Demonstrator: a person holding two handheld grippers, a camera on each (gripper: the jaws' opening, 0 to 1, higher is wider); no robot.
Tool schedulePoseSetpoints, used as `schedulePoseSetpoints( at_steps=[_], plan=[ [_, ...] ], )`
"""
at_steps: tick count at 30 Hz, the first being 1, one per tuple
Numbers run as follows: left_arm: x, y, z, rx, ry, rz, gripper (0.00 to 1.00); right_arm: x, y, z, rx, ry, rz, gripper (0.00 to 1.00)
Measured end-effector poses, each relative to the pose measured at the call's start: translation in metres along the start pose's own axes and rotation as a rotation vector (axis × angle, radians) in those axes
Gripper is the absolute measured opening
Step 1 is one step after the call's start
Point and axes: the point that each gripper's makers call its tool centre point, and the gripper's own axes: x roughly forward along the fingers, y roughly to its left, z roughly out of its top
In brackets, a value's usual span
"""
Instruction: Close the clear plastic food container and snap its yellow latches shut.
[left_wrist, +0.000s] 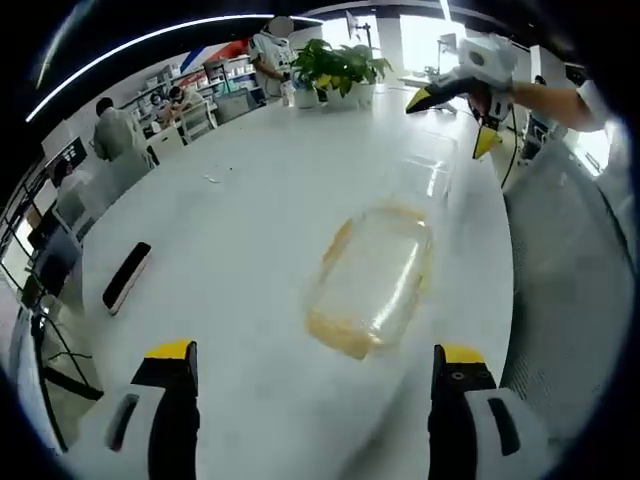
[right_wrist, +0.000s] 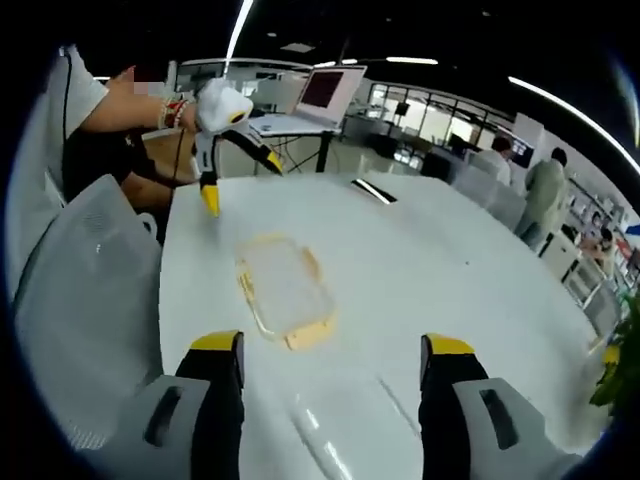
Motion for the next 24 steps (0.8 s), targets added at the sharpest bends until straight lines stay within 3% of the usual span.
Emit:
schedulePoseSetpoints(
  at_steps=[1, 3, 5, 8, 13, 16, 19, 24],
  plan=[
    [0.002, -0.001, -0.006, -0.001, 0.036, -0.022, 0.97, 0.005, 0.0, 0.001, -0.001, 0.005, 0.021, 0.71],
    [0.007, 0.002, -0.009, 0.073, 0.059, -0.052, 0.93, 0.013, 0.004, -0.002, 0.025, 0.032, 0.083, 0.75],
    [0.012, 0.002, -0.011, 0.108, 0.085, -0.072, 0.93, 0.019, 0.004, -0.007, 0.027, 0.06, 0.11, 0.73],
    [0.02, 0.0, -0.006, 0.101, 0.078, -0.123, 0.92, 0.032, 0.002, -0.014, -0.033, 0.098, 0.144, 0.68],
    [0.033, -0.004, -0.01, 0.2, 0.115, -0.198, 0.92, 0.051, 0.004, -0.024, -0.045, 0.161, 0.212, 0.76],
    [0.045, -0.011, -0.014, 0.227, 0.147, -0.249, 0.92, 0.061, 0.006, -0.025, -0.08, 0.177, 0.251, 0.7],
    [0.053, -0.021, -0.014, 0.237, 0.139, -0.32, 0.91, 0.072, 0.008, -0.025, -0.052, 0.185, 0.286, 0.69],
    [0.067, -0.021, -0.014, 0.291, 0.153, -0.334, 0.87, 0.086, 0.01, -0.034, -0.118, 0.224, 0.317, 0.66]
  ],
)
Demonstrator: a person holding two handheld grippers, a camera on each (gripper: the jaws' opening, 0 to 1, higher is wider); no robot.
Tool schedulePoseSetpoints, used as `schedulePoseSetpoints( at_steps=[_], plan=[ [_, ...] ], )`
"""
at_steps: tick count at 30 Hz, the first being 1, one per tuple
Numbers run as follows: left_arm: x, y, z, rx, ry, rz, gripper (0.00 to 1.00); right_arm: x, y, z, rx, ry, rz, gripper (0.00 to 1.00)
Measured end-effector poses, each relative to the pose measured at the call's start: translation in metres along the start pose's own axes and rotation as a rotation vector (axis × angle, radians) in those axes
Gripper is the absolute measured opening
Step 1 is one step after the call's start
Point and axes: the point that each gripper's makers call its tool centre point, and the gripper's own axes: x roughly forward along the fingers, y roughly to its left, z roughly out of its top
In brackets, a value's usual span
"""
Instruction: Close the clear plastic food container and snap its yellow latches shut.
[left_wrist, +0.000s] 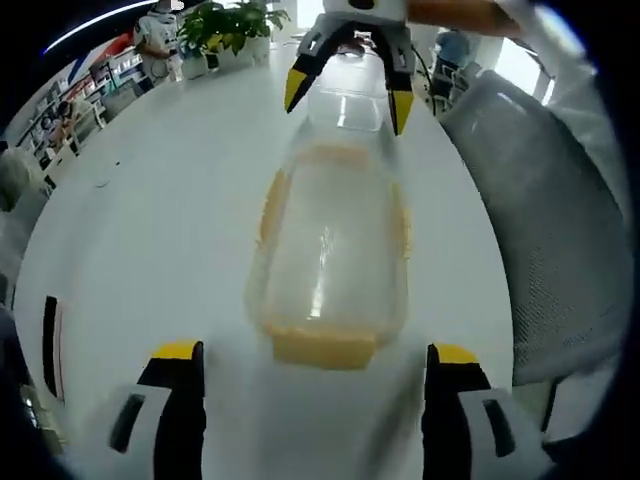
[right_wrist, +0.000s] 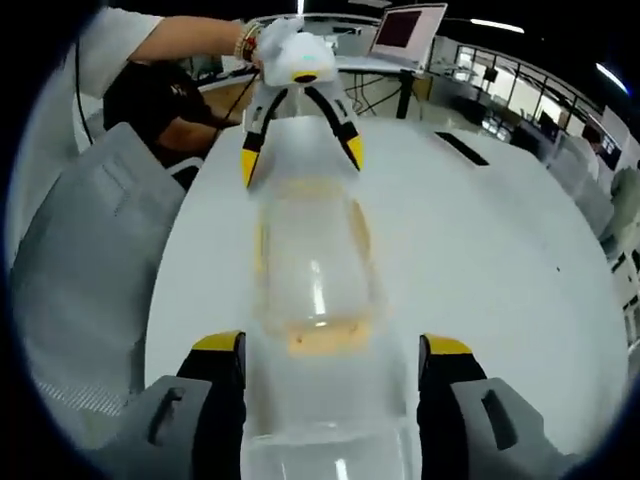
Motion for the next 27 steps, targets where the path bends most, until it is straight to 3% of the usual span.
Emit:
schedulePoseSetpoints(
  at_steps=[3, 8, 12, 19, 24, 27],
  plan=[
    [0.005, -0.002, -0.003, -0.004, 0.021, -0.029, 0.8, 0.006, 0.003, -0.001, -0.005, 0.008, 0.03, 0.67],
    [0.003, 0.004, -0.001, 0.024, 0.017, -0.025, 0.72, 0.015, 0.005, -0.01, -0.039, 0.038, 0.063, 0.65],
    [0.005, 0.002, -0.003, 0.085, 0.036, -0.023, 0.72, 0.021, 0.005, -0.011, -0.066, 0.059, 0.073, 0.63],
    [0.006, -0.003, 0.002, 0.094, 0.032, -0.036, 0.68, 0.031, 0.003, -0.007, -0.103, 0.071, 0.088, 0.53],
    [0.006, -0.004, 0.005, 0.102, 0.039, -0.042, 0.64, 0.036, 0.006, -0.007, -0.138, 0.09, 0.112, 0.51],
    [0.007, -0.003, 0.005, 0.105, 0.045, -0.044, 0.62, 0.037, 0.007, -0.007, -0.117, 0.104, 0.12, 0.49]
  ],
)
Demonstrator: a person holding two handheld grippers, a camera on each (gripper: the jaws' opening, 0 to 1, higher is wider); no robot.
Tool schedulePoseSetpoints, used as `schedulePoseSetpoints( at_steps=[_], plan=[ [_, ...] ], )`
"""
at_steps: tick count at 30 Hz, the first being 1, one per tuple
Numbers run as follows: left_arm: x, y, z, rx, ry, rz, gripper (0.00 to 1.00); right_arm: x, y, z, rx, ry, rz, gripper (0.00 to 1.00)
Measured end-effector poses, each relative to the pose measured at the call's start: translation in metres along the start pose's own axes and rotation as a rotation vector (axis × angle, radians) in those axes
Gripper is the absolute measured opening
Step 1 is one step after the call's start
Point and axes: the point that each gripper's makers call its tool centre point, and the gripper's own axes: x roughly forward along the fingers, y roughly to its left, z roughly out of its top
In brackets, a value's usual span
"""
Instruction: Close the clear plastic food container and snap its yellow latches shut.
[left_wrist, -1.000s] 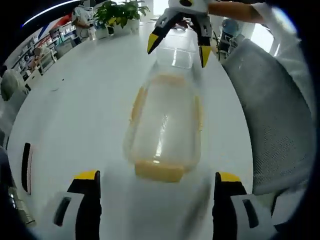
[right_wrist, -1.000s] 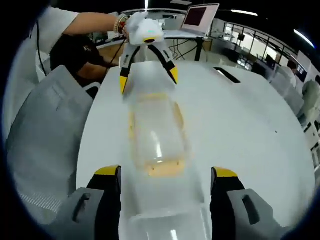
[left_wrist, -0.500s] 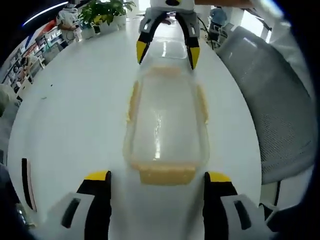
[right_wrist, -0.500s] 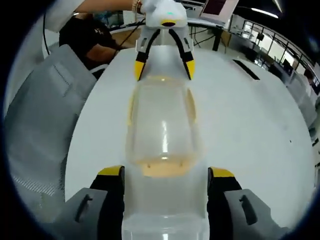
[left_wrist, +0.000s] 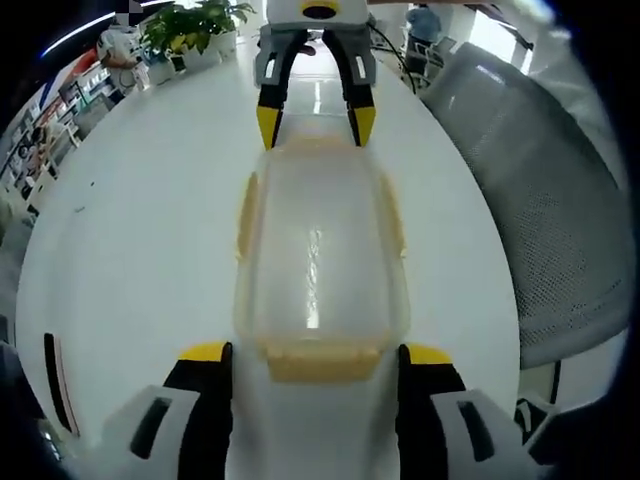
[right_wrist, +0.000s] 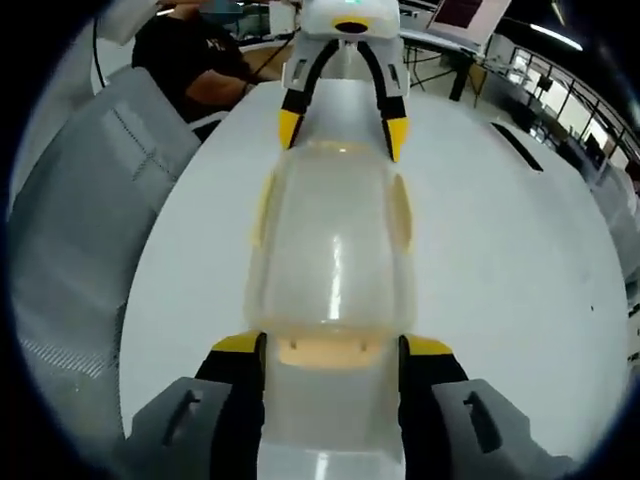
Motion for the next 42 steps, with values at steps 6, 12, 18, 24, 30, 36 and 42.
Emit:
schedulePoseSetpoints(
  at_steps=[6, 12, 18, 24, 30, 36, 42],
  plan=[
    [-0.0006, 0.0002, 0.0001, 0.033, 0.028, -0.017, 0.55, -0.0006, -0.0002, -0.0001, -0.012, 0.006, -0.001, 0.48],
    [-0.0014, 0.0023, 0.0001, 0.059, 0.059, -0.029, 0.47, -0.0009, 0.0007, -0.0008, -0.026, 0.011, 0.007, 0.48],
    [-0.0025, 0.0031, -0.0005, 0.061, 0.059, -0.031, 0.45, -0.0009, 0.0, -0.0015, -0.03, 0.024, 0.011, 0.47],
    [-0.0055, 0.0048, -0.002, 0.011, 0.065, -0.01, 0.33, -0.002, -0.0022, -0.0053, 0.004, 0.094, -0.009, 0.45],
    [-0.0059, 0.0061, -0.0019, -0.006, 0.063, 0.001, 0.34, -0.0025, -0.003, -0.0073, 0.006, 0.1, -0.017, 0.37],
    [-0.0057, 0.0041, -0.0016, -0.014, 0.061, 0.004, 0.33, -0.0025, -0.0034, -0.0071, 0.011, 0.115, -0.014, 0.36],
    [-0.0047, 0.0026, -0.0012, -0.023, 0.07, 0.002, 0.33, -0.0026, -0.0048, -0.0073, 0.02, 0.123, -0.005, 0.35]
  ],
)
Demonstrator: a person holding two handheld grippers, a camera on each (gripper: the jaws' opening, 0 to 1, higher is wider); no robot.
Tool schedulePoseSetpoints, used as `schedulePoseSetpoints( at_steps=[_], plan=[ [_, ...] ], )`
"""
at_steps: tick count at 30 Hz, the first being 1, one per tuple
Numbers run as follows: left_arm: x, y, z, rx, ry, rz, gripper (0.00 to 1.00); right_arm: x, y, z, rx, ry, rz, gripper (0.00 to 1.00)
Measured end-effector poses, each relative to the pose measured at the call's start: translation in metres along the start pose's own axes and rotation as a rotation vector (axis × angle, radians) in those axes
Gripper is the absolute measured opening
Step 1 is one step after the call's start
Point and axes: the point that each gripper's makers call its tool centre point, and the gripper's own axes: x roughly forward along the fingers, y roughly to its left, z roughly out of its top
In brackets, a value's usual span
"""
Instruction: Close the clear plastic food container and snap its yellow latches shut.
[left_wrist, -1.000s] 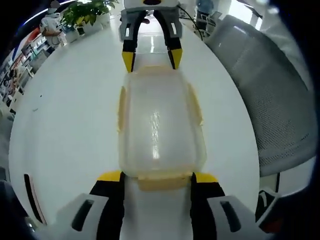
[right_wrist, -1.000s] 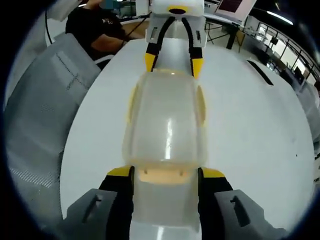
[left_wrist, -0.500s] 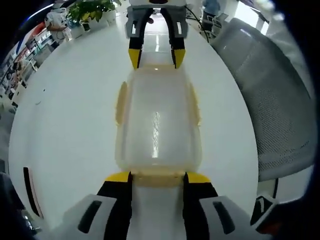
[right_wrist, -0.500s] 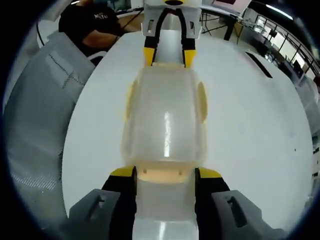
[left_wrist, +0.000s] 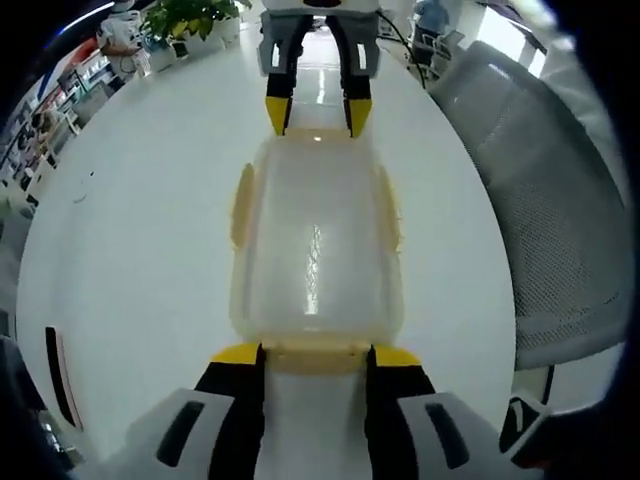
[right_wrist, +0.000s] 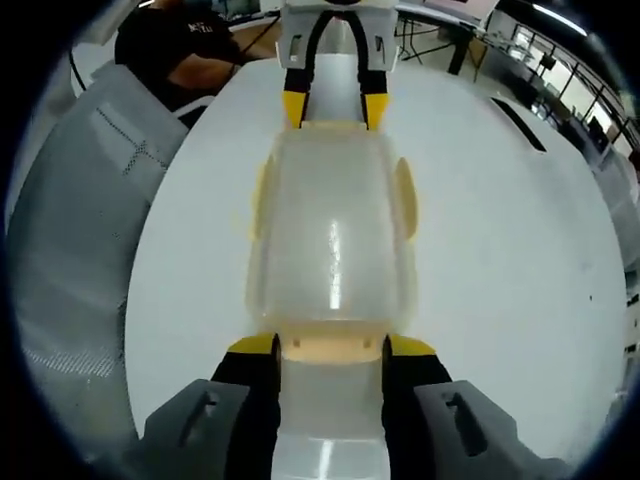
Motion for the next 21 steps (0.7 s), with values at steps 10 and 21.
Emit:
schedulePoseSetpoints(
  at_steps=[10, 21],
  plan=[
    [0.0015, -0.0012, -0.0001, 0.012, 0.032, -0.008, 0.34, -0.0001, -0.0002, -0.0001, 0.011, 0.018, -0.001, 0.35],
    [0.0011, -0.0018, -0.0002, 0.003, -0.015, -0.007, 0.33, -0.0002, 0.0001, 0.0, 0.006, 0.036, -0.004, 0.35]
  ],
)
